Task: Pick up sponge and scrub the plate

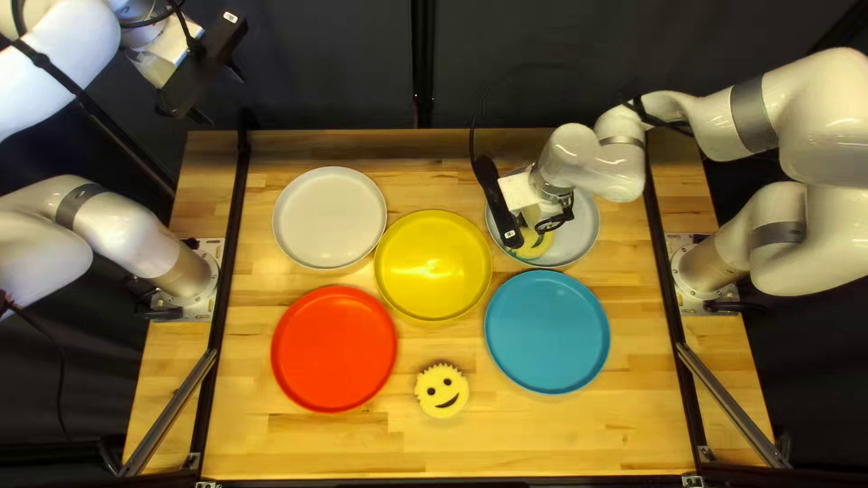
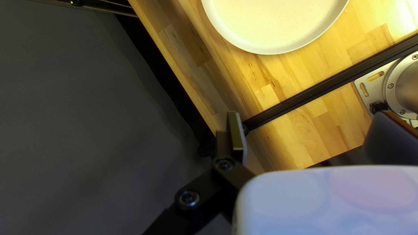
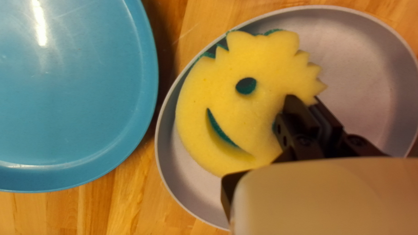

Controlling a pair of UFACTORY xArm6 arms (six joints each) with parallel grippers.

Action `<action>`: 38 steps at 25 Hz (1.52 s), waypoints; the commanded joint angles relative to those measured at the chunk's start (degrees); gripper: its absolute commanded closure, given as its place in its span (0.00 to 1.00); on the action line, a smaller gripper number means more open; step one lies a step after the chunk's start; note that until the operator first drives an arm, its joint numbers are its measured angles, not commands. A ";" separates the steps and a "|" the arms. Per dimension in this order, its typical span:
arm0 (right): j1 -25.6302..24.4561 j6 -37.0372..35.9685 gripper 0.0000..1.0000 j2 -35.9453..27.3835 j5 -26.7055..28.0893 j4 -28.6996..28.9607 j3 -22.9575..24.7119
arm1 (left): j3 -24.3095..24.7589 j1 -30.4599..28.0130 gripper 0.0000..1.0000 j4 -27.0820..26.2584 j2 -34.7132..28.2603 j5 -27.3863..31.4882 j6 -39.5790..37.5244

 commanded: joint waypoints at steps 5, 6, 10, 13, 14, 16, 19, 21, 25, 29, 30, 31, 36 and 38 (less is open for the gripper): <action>2.50 1.93 1.00 -1.35 3.09 -0.23 -1.32 | 0.00 0.00 0.00 0.00 0.00 0.00 0.00; 3.46 2.99 1.00 -2.03 3.92 -0.63 -1.45 | 0.00 0.00 0.00 0.00 0.00 0.00 0.00; 8.34 8.60 1.00 -3.28 5.55 -2.85 -1.76 | 0.00 0.00 0.00 0.00 0.00 0.00 0.00; 13.55 16.02 1.00 -3.89 5.23 -6.71 -0.65 | 0.00 0.00 0.00 0.00 0.00 0.00 0.00; 15.62 19.09 1.00 -4.15 5.42 -8.41 -0.32 | 0.00 0.00 0.00 0.00 0.00 0.00 0.00; 18.78 23.46 1.00 -4.22 6.04 -10.58 -0.19 | 0.00 0.00 0.00 0.00 0.00 0.00 0.00; 22.80 29.42 1.00 -2.19 5.93 -12.81 -0.87 | 0.00 0.00 0.00 0.00 0.00 0.00 0.00; 23.71 31.23 1.00 -0.46 5.36 -12.84 -1.43 | 0.00 0.00 0.00 0.00 0.00 0.00 0.00; 24.03 30.73 1.00 -0.74 5.52 -10.58 -1.42 | 0.00 0.00 0.00 0.00 0.00 0.00 0.00; 24.03 30.73 1.00 -0.74 5.52 -10.58 -1.42 | 0.00 0.00 0.00 0.00 0.00 0.00 0.00; 24.03 30.73 1.00 -0.74 5.52 -10.58 -1.42 | 0.00 0.00 0.00 0.00 0.00 0.00 0.00; 24.16 31.11 1.00 -0.77 5.30 -11.07 -1.06 | 0.00 0.00 0.00 0.00 0.00 0.00 0.00; 25.59 33.93 1.00 1.19 4.43 -12.23 -1.47 | 0.00 0.00 0.00 0.00 0.00 0.00 0.00; 26.55 35.04 1.00 1.68 4.93 -12.58 -2.19 | 0.00 0.00 0.00 0.00 0.00 0.00 0.00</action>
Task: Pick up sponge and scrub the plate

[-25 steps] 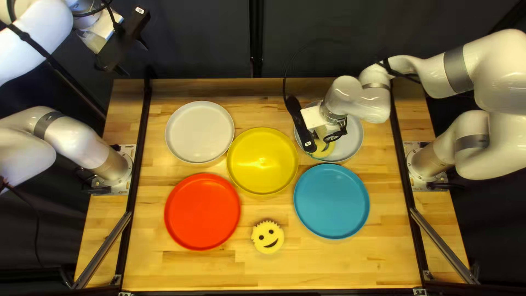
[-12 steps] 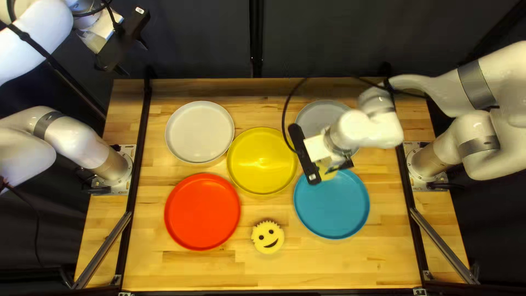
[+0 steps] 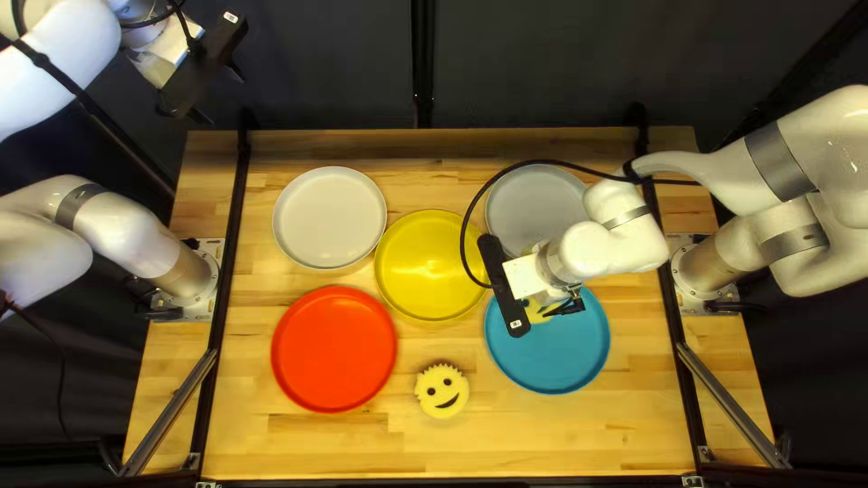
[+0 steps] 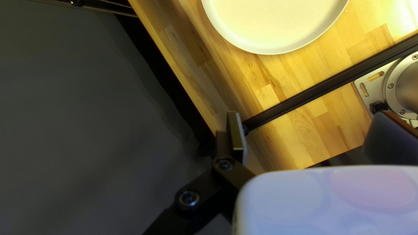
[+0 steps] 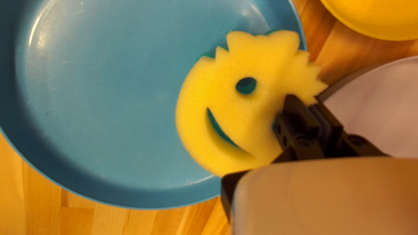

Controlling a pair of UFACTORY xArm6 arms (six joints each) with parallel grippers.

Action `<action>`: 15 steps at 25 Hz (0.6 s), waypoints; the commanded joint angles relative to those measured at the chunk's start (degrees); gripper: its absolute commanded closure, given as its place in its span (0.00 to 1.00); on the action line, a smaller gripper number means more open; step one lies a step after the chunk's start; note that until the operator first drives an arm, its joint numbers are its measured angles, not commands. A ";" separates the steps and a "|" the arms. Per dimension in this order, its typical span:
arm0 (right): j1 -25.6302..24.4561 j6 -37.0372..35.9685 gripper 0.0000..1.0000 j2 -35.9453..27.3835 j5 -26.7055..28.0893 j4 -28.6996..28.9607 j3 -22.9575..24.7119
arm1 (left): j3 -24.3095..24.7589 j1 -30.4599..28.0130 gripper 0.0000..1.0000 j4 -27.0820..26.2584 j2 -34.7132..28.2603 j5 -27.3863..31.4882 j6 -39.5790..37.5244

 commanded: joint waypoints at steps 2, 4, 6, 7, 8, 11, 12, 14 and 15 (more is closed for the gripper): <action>2.42 3.05 1.00 2.13 0.98 -1.21 -2.10 | 0.00 0.00 0.00 0.00 0.00 0.00 0.00; 3.34 3.83 1.00 3.53 0.95 -1.60 -3.01 | 0.00 0.00 0.00 0.00 0.00 0.00 0.00; 4.39 4.66 1.00 4.45 0.90 -1.84 -3.59 | 0.00 0.00 0.00 0.00 0.00 0.00 0.00; 4.74 4.92 1.00 4.86 0.90 -1.92 -3.89 | 0.00 0.00 0.00 0.00 0.00 0.00 0.00; 5.25 5.24 1.00 5.54 0.90 -2.05 -4.38 | 0.00 0.00 0.00 0.00 0.00 0.00 0.00; 6.18 5.25 1.00 7.44 1.11 -2.22 -6.03 | 0.00 0.00 0.00 0.00 0.00 0.00 0.00; 6.38 5.16 1.00 7.90 1.24 -2.21 -6.52 | 0.00 0.00 0.00 0.00 0.00 0.00 0.00; 6.82 4.69 1.00 9.21 1.49 -2.27 -7.93 | 0.00 0.00 0.00 0.00 0.00 0.00 0.00; 6.82 4.44 1.00 9.48 1.49 -2.34 -8.18 | 0.00 0.00 0.00 0.00 0.00 0.00 0.00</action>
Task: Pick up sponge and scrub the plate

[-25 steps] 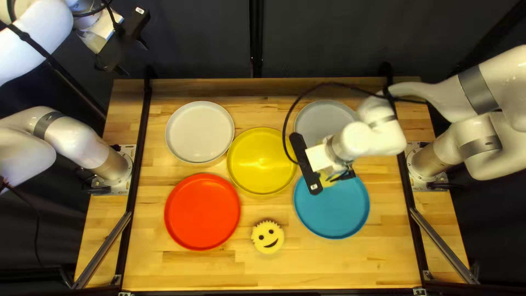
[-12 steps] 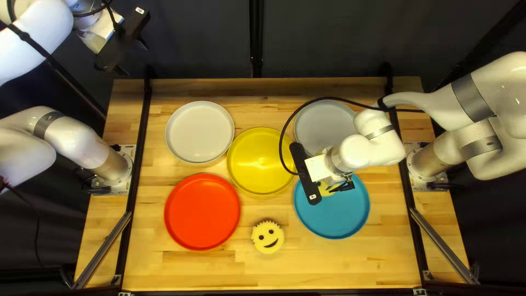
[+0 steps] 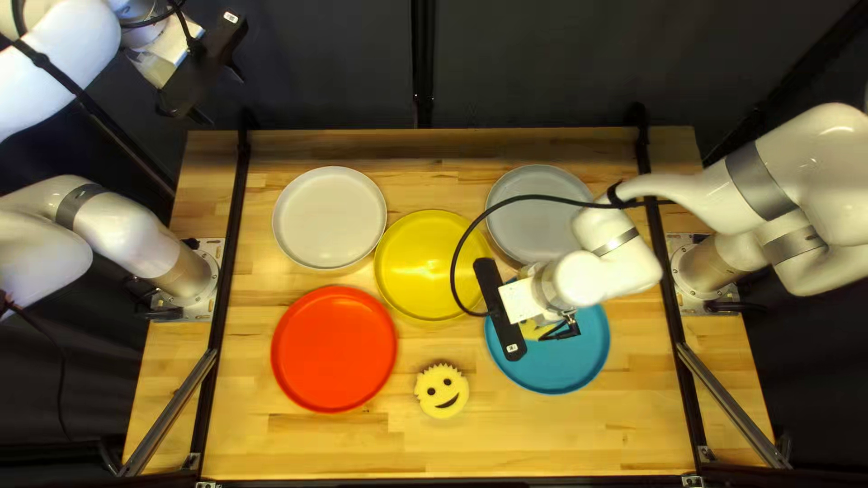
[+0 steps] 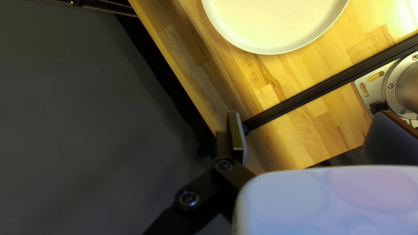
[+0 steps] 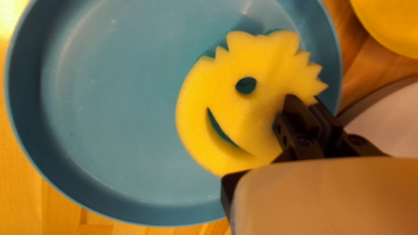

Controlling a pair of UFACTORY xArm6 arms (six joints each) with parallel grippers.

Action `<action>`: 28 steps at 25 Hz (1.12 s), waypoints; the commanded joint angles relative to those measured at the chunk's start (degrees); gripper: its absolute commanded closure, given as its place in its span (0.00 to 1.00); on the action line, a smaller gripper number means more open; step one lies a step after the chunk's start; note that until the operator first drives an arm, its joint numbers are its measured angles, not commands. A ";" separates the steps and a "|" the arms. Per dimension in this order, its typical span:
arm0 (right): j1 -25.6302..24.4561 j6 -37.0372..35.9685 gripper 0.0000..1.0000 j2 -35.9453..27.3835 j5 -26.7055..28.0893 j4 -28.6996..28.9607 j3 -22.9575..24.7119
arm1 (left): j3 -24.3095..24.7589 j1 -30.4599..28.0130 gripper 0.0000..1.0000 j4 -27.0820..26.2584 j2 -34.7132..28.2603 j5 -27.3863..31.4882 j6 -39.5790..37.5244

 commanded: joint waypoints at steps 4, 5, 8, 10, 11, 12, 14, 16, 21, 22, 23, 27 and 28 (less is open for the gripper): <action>-1.43 -2.93 1.00 1.18 -0.59 -0.07 -0.39 | 0.00 0.00 0.00 0.00 0.00 0.00 0.00; -2.14 -3.60 1.00 0.73 -0.83 0.08 0.23 | 0.00 0.00 0.00 0.00 0.00 0.00 0.00; -4.40 -5.45 1.00 -0.89 -1.28 0.52 2.22 | 0.00 0.00 0.00 0.00 0.00 0.00 0.00; -6.59 -7.16 1.00 -2.18 -1.88 0.94 4.00 | 0.00 0.00 0.00 0.00 0.00 0.00 0.00; -7.32 -7.70 1.00 -2.60 -1.96 1.14 4.51 | 0.00 0.00 0.00 0.00 0.00 0.00 0.00; -7.78 -8.04 1.00 -2.89 -1.98 1.28 4.82 | 0.00 0.00 0.00 0.00 0.00 0.00 0.00; -8.75 -8.70 1.00 -3.75 -1.93 1.74 5.68 | 0.00 0.00 0.00 0.00 0.00 0.00 0.00; -8.94 -8.69 1.00 -4.14 -1.71 1.99 5.90 | 0.00 0.00 0.00 0.00 0.00 0.00 0.00; -6.68 -6.73 1.00 -3.13 -0.88 1.98 4.32 | 0.00 0.00 0.00 0.00 0.00 0.00 0.00; -6.27 -6.40 1.00 -2.96 -0.74 1.90 4.07 | 0.00 0.00 0.00 0.00 0.00 0.00 0.00; -4.64 -5.15 1.00 -2.49 0.01 1.73 3.09 | 0.00 0.00 0.00 0.00 0.00 0.00 0.00; -1.13 -2.83 1.00 -0.79 1.50 0.93 0.56 | 0.00 0.00 0.00 0.00 0.00 0.00 0.00; 0.08 -2.08 1.00 0.05 1.90 0.62 -0.48 | 0.00 0.00 0.00 0.00 0.00 0.00 0.00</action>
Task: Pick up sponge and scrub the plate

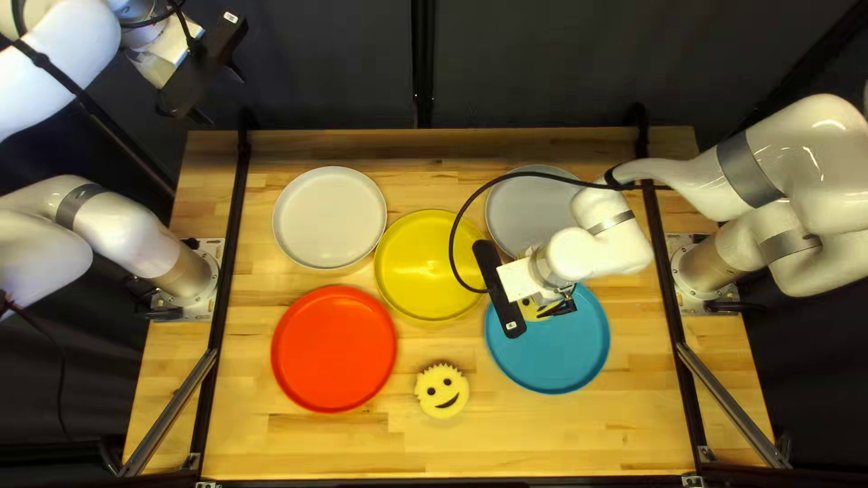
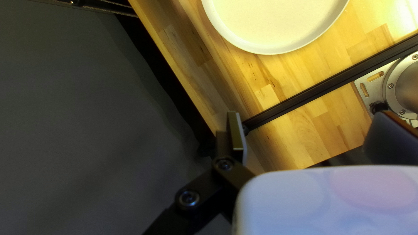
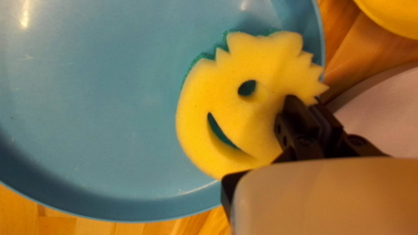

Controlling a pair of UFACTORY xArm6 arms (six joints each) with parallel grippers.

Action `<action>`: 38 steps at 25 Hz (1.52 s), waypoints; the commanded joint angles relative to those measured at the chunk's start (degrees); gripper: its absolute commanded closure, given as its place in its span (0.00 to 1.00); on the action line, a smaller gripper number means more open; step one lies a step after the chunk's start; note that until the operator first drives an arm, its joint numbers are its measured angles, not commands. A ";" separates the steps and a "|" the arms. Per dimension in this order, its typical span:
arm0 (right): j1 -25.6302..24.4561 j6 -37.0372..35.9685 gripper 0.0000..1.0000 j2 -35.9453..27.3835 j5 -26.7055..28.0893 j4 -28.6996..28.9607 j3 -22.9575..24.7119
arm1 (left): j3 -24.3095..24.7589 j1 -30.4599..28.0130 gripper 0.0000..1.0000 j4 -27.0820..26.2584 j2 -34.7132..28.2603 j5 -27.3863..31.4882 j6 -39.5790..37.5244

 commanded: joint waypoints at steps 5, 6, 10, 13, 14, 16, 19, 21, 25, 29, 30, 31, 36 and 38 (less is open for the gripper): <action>6.12 3.98 1.00 4.68 1.60 -2.14 -5.38 | 0.00 0.00 0.00 0.00 0.00 0.00 0.00; 6.35 4.11 1.00 4.81 1.45 -2.30 -5.40 | 0.00 0.00 0.00 0.00 0.00 0.00 0.00; 4.93 3.25 1.00 3.00 0.02 -2.70 -2.50 | 0.00 0.00 0.00 0.00 0.00 0.00 0.00; 2.61 2.11 1.00 -1.04 -0.85 -2.94 1.74 | 0.00 0.00 0.00 0.00 0.00 0.00 0.00; 1.74 1.68 1.00 -2.15 -1.22 -3.11 2.98 | 0.00 0.00 0.00 0.00 0.00 0.00 0.00; -0.37 0.79 1.00 -4.33 -2.14 -3.54 5.54 | 0.00 0.00 0.00 0.00 0.00 0.00 0.00; -3.19 -0.43 1.00 -6.75 -3.83 -4.52 8.71 | 0.00 0.00 0.00 0.00 0.00 0.00 0.00; -5.24 -1.07 1.00 -8.15 -4.96 -5.69 10.62 | 0.00 0.00 0.00 0.00 0.00 0.00 0.00; -6.96 -0.58 1.00 -9.20 -7.31 -8.58 12.90 | 0.00 0.00 0.00 0.00 0.00 0.00 0.00; -4.77 1.96 1.00 -10.48 -8.45 -10.23 14.38 | 0.00 0.00 0.00 0.00 0.00 0.00 0.00; -3.06 3.35 1.00 -10.99 -8.01 -10.43 14.42 | 0.00 0.00 0.00 0.00 0.00 0.00 0.00; -1.80 4.36 1.00 -11.28 -7.66 -10.57 14.36 | 0.00 0.00 0.00 0.00 0.00 0.00 0.00; 5.71 10.49 1.00 -10.74 -4.69 -11.61 12.00 | 0.00 0.00 0.00 0.00 0.00 0.00 0.00; 8.46 12.83 1.00 -9.93 -3.70 -12.20 10.79 | 0.00 0.00 0.00 0.00 0.00 0.00 0.00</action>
